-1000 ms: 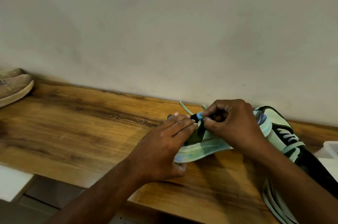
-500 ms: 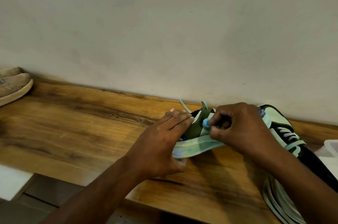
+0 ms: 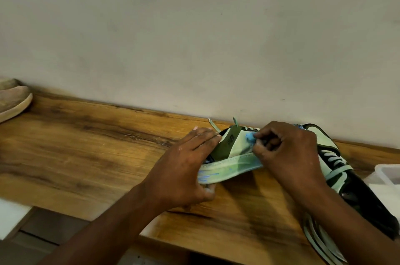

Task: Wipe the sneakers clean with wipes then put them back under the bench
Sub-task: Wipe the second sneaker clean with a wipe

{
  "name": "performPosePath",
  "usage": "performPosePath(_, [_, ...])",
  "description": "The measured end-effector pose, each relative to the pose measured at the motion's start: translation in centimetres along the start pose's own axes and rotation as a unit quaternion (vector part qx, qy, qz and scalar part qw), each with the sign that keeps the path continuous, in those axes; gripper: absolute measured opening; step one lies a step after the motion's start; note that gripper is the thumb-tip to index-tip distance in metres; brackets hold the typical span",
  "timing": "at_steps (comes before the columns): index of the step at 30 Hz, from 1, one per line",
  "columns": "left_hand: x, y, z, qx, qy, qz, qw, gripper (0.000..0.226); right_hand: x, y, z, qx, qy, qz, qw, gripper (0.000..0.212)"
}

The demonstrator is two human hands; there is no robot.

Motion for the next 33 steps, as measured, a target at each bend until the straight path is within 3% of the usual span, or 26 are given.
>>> performPosePath(2, [0.0, 0.2, 0.1, 0.009, 0.001, -0.005, 1.000, 0.097, 1.0, 1.2, 0.6, 0.018, -0.009, -0.032, 0.999, 0.022])
performPosePath(6, [0.1, 0.0, 0.1, 0.016, -0.005, -0.006, 1.000, 0.100, 2.0, 4.0, 2.0, 0.139, -0.022, -0.004, 0.990, 0.018])
performPosePath(10, [-0.1, -0.1, 0.0, 0.004, -0.009, 0.001, 1.000, 0.097, -0.6, 0.4, 0.3, 0.049, 0.012, 0.053, 0.997, 0.020])
performPosePath(13, [-0.4, 0.2, 0.0, 0.009, -0.006, 0.002, 1.000, 0.096, 0.6, 0.2, 0.3, -0.010, -0.013, 0.034, 0.999, 0.019])
performPosePath(16, [-0.2, 0.4, 0.2, 0.023, -0.009, -0.005, 1.000, 0.101, 2.9, 2.9, 1.6, 0.040, -0.074, 0.016, 0.996, 0.020])
performPosePath(18, [-0.1, 0.3, 0.2, 0.026, -0.009, -0.007, 1.000, 0.101, 2.5, 3.3, 1.6, 0.084, -0.063, 0.010, 0.994, 0.021])
performPosePath(22, [-0.4, -0.1, 0.0, 0.013, -0.007, 0.000, 1.000, 0.097, -1.0, -0.1, -0.3, 0.031, 0.016, 0.038, 0.999, 0.021])
performPosePath(25, [-0.5, 0.1, 0.1, 0.017, -0.007, 0.001, 1.000, 0.098, -0.1, 0.1, -0.1, -0.011, -0.003, 0.046, 0.999, 0.018])
performPosePath(29, [-0.2, 0.2, 0.2, 0.025, -0.012, -0.001, 1.000, 0.101, 2.9, 3.5, 2.1, 0.064, -0.082, -0.005, 0.995, 0.020])
performPosePath(31, [0.0, 0.1, 0.2, 0.023, -0.013, 0.000, 1.000, 0.100, 1.8, 3.1, 1.6, 0.079, -0.039, -0.025, 0.996, 0.021])
performPosePath(33, [0.0, 0.0, 0.1, 0.017, -0.018, 0.006, 1.000, 0.099, -0.1, 1.7, 0.7, 0.043, 0.005, -0.032, 0.999, 0.021])
Point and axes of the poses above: each hand's wrist, its own z-axis away from the middle knuckle, its own y-axis out of the palm, x = y × z, the point moved 9 cm from there along -z, towards the middle knuckle, and after that the axes turned 6 degrees about -z, right-handed, at the moved point
